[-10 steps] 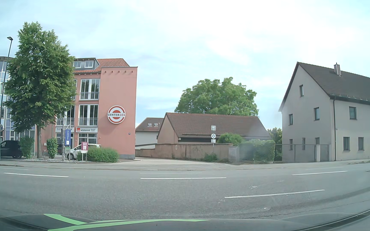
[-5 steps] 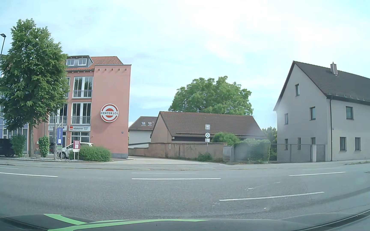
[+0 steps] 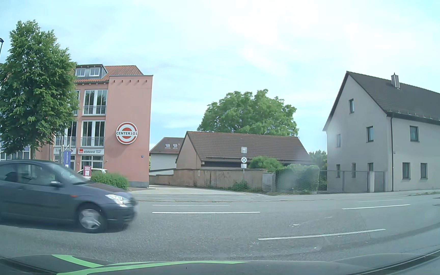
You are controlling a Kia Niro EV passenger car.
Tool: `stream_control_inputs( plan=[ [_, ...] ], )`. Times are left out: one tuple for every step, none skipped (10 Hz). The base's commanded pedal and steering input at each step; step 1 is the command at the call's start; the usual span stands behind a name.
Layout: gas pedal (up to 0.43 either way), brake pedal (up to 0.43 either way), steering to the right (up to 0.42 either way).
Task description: Follow the waypoints while adhering to traffic rules and regulations
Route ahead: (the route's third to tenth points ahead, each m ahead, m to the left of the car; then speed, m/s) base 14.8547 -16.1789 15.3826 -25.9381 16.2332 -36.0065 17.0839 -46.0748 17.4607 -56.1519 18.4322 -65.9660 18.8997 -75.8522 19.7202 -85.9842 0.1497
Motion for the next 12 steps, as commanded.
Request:
stream_control_inputs(
  plan=[
    [0.0,0.183,0.255],
    [0.0,0.183,0.252],
    [0.0,0.183,0.247],
    [0.0,0.183,0.243],
    [0.0,0.189,0.241],
    [0.0,0.195,0.241],
    [0.0,0.195,0.241],
    [0.0,0.195,0.241],
    [0.0,0.195,0.241],
    [0.0,0.195,0.242],
    [0.0,0.195,0.241],
    [0.0,0.195,0.241]
  ],
)
